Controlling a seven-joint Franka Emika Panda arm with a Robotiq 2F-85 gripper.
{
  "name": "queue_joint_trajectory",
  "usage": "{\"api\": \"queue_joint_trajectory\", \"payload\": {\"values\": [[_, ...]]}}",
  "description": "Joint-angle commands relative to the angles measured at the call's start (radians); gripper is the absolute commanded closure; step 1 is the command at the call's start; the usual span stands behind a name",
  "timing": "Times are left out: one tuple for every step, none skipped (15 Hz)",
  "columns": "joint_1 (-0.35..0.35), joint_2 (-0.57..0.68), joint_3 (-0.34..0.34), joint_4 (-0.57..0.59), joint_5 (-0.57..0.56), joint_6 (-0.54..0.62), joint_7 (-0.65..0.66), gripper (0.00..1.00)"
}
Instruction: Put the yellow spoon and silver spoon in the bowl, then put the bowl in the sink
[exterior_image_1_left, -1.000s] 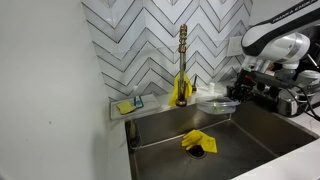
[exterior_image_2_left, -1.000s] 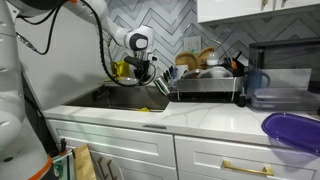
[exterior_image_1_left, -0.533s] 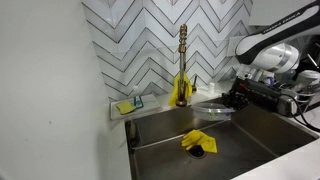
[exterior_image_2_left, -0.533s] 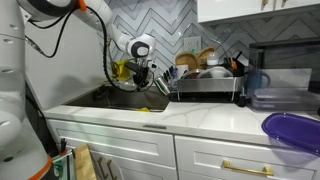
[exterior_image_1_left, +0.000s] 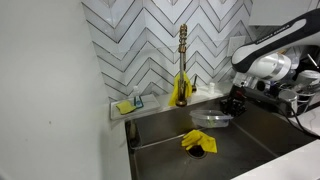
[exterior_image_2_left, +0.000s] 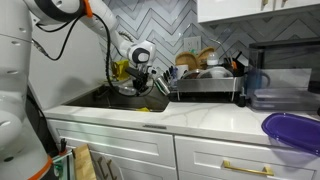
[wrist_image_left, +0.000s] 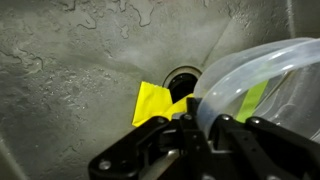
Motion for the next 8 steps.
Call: {"api": "queue_joint_trajectory", "payload": {"values": [[0.026,0.035,-0.001,0.007,-0.054,-0.005,0.043,0.98],[0.033,0.043,-0.001,0.007,-0.068,0.001,0.048,0.98],[0.038,0.053,0.003,0.008,-0.075,0.005,0.043,0.98],[0.046,0.06,0.002,0.01,-0.091,0.005,0.055,0.98],[0.051,0.069,0.002,0.01,-0.102,0.01,0.053,0.98],[0.057,0.078,0.0,0.011,-0.115,0.015,0.058,0.98],[0.06,0.088,0.0,0.014,-0.124,0.021,0.057,0.98],[0.066,0.096,-0.004,0.016,-0.145,0.033,0.062,0.98]]}}
